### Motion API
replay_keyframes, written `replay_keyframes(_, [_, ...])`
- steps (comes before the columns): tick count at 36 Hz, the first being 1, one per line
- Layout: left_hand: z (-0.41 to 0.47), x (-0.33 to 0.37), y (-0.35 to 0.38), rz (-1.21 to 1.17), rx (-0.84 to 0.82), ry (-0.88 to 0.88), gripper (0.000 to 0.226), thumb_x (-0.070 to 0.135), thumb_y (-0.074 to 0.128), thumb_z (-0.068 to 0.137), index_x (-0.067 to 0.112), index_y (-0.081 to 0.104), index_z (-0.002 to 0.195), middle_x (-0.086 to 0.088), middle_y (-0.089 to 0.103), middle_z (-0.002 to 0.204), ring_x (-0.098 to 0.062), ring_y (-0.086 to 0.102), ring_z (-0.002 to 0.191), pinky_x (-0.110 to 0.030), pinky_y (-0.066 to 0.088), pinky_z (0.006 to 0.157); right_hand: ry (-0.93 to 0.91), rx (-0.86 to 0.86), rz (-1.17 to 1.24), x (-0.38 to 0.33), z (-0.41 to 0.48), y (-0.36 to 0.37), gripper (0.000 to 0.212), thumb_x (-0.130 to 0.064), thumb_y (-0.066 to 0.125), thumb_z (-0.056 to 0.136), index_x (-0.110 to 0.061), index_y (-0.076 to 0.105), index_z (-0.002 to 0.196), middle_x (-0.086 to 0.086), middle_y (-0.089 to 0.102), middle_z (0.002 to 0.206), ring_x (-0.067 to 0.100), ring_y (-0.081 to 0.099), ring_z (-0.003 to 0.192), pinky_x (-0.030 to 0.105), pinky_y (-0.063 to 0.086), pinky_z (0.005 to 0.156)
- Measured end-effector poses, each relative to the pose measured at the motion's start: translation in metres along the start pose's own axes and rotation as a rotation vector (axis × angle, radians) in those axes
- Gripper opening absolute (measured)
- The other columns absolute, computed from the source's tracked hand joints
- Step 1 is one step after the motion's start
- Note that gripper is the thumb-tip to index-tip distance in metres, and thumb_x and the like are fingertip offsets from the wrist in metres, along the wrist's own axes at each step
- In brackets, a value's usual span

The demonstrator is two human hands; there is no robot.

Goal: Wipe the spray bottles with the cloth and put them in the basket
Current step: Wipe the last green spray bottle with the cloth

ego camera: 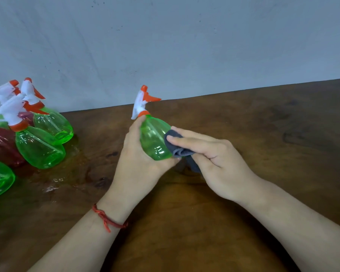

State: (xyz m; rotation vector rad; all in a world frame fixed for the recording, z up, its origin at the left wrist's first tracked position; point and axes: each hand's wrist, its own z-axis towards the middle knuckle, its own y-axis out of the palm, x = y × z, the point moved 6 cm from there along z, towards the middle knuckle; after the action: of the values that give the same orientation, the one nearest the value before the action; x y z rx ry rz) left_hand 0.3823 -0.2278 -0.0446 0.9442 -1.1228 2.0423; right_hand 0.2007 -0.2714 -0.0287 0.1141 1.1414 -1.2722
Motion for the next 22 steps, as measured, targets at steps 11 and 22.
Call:
replay_keyframes(11, [-0.006,0.009,0.008,0.121,-0.067,0.063,0.117,0.032,0.102,0.065,0.037,0.035,0.162,0.035,0.04,0.141,0.005,0.044,0.139,0.001,0.037,0.103,0.127,0.033,0.152,0.01,0.004,-0.001,0.057,0.01,0.043,0.106,-0.027,0.065,0.144,-0.015,0.055,0.155,-0.005,0.044,0.145,0.02,0.033,0.123])
replay_keyframes(22, [-0.018,0.029,0.023,-0.002,-0.317,0.159,0.121,0.038,0.099,0.072,0.04,0.024,0.166,0.026,0.038,0.162,-0.007,0.041,0.153,-0.034,0.042,0.124,0.35,0.206,0.754,0.022,0.008,-0.021,0.052,0.012,0.036,0.102,-0.01,0.07,0.134,0.008,0.074,0.131,0.025,0.068,0.126,0.048,0.05,0.113])
